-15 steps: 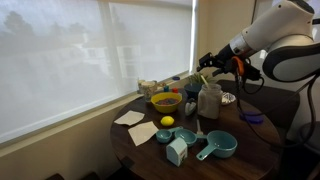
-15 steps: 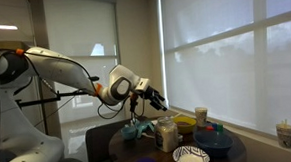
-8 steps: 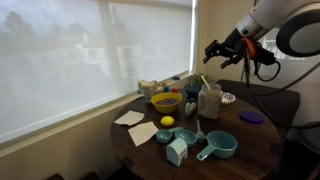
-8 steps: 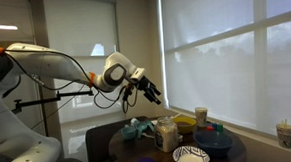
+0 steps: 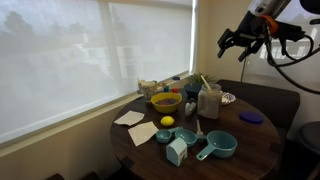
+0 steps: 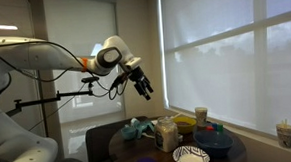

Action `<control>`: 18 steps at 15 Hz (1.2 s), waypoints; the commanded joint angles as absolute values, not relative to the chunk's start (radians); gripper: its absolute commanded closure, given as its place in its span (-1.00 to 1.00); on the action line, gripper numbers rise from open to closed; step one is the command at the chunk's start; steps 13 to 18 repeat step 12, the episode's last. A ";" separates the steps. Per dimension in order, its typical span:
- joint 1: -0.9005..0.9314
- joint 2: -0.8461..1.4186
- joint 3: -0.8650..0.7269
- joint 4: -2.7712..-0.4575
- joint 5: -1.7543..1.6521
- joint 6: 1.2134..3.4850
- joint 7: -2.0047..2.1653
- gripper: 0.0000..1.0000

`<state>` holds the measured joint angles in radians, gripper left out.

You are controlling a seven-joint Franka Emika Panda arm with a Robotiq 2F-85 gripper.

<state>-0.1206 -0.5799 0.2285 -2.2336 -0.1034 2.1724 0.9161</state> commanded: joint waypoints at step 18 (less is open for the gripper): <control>-0.065 -0.601 0.125 -2.181 -0.019 2.064 0.662 -1.00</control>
